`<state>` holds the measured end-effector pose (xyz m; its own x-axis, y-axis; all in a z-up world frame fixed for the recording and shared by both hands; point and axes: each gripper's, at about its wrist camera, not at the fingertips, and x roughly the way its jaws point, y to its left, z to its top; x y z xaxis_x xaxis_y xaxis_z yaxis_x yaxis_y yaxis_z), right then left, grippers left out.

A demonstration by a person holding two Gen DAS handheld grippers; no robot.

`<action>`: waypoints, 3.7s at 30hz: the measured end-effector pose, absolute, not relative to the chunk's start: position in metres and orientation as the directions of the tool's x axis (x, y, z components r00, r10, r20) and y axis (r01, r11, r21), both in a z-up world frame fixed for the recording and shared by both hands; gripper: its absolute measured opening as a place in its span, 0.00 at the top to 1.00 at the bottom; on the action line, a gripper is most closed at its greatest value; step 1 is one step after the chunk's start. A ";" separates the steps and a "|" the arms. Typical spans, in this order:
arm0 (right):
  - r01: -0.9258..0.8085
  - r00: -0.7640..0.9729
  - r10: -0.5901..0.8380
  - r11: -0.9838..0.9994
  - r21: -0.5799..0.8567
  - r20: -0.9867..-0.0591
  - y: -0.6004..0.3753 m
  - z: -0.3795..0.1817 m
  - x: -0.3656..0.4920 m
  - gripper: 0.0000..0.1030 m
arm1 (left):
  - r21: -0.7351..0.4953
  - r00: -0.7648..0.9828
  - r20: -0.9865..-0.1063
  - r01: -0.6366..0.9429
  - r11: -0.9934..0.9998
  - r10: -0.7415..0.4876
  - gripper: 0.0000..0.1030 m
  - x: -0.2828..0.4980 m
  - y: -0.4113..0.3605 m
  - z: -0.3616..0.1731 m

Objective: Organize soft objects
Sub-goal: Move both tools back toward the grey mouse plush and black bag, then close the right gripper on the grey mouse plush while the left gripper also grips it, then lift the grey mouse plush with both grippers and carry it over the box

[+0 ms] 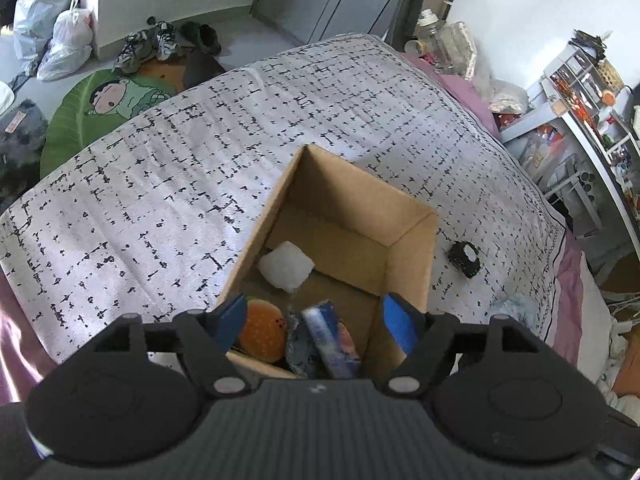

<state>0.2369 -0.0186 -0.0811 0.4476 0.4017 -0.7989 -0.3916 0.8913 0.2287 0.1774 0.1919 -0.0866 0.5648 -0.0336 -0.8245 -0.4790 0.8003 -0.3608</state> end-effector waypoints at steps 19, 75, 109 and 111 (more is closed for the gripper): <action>-0.334 0.518 0.401 0.908 0.253 -0.756 -0.105 -0.067 0.241 0.05 | -0.323 0.592 -0.806 -0.396 0.859 -0.030 0.17 0.179 0.125 -0.066; 0.021 0.441 0.549 0.784 0.620 -0.709 -0.259 -0.184 0.384 0.43 | -0.362 0.562 -0.815 -0.298 0.883 -0.144 0.47 0.322 -0.026 -0.130; -0.101 0.444 0.593 0.778 0.620 -0.672 -0.244 -0.181 0.383 0.80 | -0.482 0.613 -0.752 -0.257 0.838 -0.244 0.85 0.326 -0.038 -0.147; -0.114 0.453 0.596 0.776 0.620 -0.663 -0.239 -0.174 0.380 0.80 | -0.487 0.627 -0.740 -0.248 0.837 -0.245 0.85 0.321 -0.033 -0.140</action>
